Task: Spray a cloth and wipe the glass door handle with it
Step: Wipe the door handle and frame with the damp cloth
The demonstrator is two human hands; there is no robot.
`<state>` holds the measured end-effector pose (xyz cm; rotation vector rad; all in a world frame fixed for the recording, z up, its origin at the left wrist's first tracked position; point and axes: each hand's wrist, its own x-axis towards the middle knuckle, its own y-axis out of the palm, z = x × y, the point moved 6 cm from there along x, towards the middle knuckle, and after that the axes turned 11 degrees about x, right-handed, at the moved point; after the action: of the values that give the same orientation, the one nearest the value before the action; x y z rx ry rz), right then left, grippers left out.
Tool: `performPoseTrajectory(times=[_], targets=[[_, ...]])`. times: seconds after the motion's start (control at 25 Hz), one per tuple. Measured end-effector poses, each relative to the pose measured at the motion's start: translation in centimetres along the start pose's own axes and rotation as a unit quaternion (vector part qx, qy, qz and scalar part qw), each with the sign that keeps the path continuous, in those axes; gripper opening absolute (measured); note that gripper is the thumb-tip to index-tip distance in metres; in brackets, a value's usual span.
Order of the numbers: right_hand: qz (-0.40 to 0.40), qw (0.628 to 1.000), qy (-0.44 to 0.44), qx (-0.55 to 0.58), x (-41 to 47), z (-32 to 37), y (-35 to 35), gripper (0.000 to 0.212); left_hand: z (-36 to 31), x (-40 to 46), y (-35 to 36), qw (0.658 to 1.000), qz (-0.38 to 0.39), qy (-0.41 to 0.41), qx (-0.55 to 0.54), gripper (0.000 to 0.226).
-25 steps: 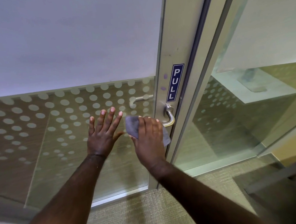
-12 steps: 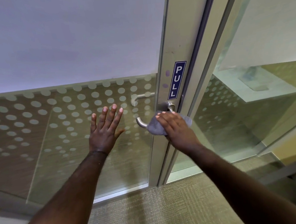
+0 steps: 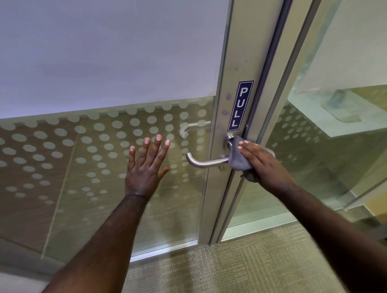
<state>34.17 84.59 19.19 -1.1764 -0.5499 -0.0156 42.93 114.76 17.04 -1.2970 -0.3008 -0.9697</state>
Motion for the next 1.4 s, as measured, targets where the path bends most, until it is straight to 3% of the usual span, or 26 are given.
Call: performPoseTrajectory(times=[0.24,0.4,0.52,0.68,0.92,1.08,1.24,1.4], targets=[[0.006,0.995,0.095,0.009,-5.2,-1.4,-0.3,0.071,0.1,-0.2,0.7,1.000,0.003,0.005,0.005,0.089],[-0.137,0.954,0.220,0.150,-7.4,-0.2,1.7,0.048,0.0,-0.3,0.7,1.000,0.006,0.004,0.013,0.073],[-0.213,0.925,0.218,0.226,-5.4,2.0,2.0,0.050,-0.1,-0.2,0.6,1.000,0.009,0.002,0.007,0.077],[-0.243,0.894,0.202,0.319,-1.3,4.3,2.0,0.060,-0.1,-0.2,0.2,1.000,0.000,-0.007,-0.006,0.087],[-0.291,0.864,0.244,0.331,-1.2,8.0,4.3,0.069,-0.2,-0.1,0.2,1.000,0.006,-0.002,-0.002,0.068],[-0.226,0.917,0.178,0.277,0.9,12.4,5.6,0.051,-0.2,-0.2,0.2,1.000,0.000,0.004,-0.021,0.078],[-0.177,0.939,0.153,0.254,3.2,16.0,6.8,0.052,-0.1,-0.3,0.5,0.999,0.009,-0.003,-0.052,0.102],[-0.106,0.948,0.112,0.277,4.4,18.2,8.3,0.051,-0.1,-0.2,0.3,1.000,-0.016,0.011,-0.019,0.064]])
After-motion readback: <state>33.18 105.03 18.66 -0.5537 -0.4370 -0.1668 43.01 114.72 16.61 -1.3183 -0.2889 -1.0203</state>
